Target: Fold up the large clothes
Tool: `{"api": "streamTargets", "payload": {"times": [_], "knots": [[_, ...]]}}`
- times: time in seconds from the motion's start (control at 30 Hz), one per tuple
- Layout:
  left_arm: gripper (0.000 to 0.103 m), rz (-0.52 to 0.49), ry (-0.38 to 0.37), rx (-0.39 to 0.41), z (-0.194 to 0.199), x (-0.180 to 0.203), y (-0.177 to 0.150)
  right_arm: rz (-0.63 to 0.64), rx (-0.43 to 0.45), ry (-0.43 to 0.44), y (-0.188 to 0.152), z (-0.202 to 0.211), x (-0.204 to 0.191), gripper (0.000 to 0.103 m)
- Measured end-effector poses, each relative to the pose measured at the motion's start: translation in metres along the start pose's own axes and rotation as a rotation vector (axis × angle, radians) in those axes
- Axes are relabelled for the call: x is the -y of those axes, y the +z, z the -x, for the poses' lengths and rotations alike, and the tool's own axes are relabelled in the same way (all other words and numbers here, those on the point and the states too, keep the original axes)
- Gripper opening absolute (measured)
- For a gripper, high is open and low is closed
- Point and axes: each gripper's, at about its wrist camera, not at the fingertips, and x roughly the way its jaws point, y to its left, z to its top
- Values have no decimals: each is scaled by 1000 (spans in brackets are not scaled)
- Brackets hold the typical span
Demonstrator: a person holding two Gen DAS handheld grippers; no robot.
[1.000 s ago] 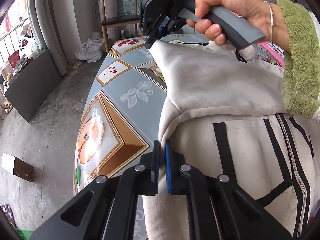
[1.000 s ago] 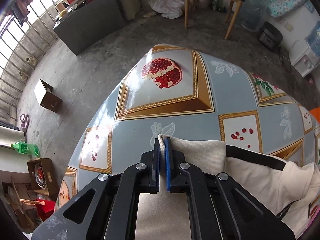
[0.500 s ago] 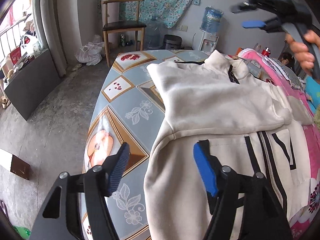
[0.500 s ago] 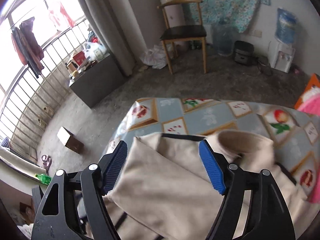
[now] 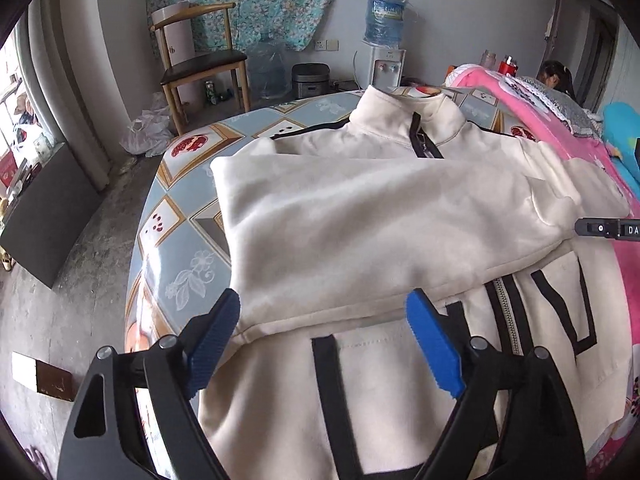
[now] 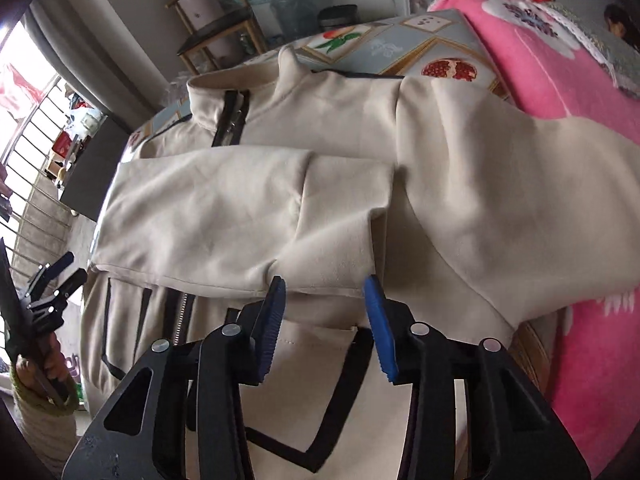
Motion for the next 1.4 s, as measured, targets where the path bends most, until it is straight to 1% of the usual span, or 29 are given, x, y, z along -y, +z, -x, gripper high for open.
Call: {"api": "streamTargets", "payload": {"times": [0.07, 0.1, 0.2, 0.3, 0.37, 0.4, 0.43, 0.47, 0.5, 0.57, 0.63, 0.7, 0.77, 0.87, 1.1, 1.27, 1.37, 1.4], "knots": [[83, -15, 5, 4, -7, 9, 8, 36, 25, -54, -1, -8, -8, 38], [83, -22, 3, 11, -10, 13, 12, 47, 31, -65, -2, -15, -7, 38], [83, -48, 20, 0, -26, 24, 21, 39, 5, -74, 0, -32, -1, 37], [83, -71, 39, -28, -43, 32, 25, 33, 10, -64, -1, -32, 2, 36], [83, -83, 42, -46, -51, 34, 25, 47, 7, -84, -2, -28, 0, 36], [83, -85, 50, -59, -54, 34, 23, 44, 6, -92, -4, -25, 1, 39], [83, -84, 55, -75, -59, 34, 22, 34, 10, -81, -7, -20, 3, 44], [83, -78, 56, -94, -63, 34, 19, 18, 20, -60, -10, -13, 5, 47], [83, -71, 56, -113, -68, 32, 16, 2, 31, -42, -15, -4, 9, 53], [87, -29, 39, -101, -70, 26, 11, -18, 53, -21, -26, 13, 14, 58], [90, 11, 13, -103, -72, 20, 9, -45, 70, -19, -39, 30, 19, 66], [91, 11, 5, -103, -73, 19, 9, -88, 80, 11, -54, 45, 27, 67], [91, 4, 9, -100, -74, 20, 9, -127, 77, 13, -70, 53, 32, 68], [92, 5, 3, -93, -74, 19, 7, -161, 64, -6, -92, 61, 36, 68], [97, -2, -2, -65, -75, 16, 5, -291, 74, 0, -149, 87, 48, 69], [97, -6, -4, -68, -75, 16, 6, -323, 52, 15, -189, 87, 35, 69], [97, -7, -5, -68, -75, 16, 6, -314, 28, -23, -206, 82, 24, 68], [97, -9, -7, -69, -75, 16, 7, -312, 20, -40, -211, 80, 21, 66]]}}
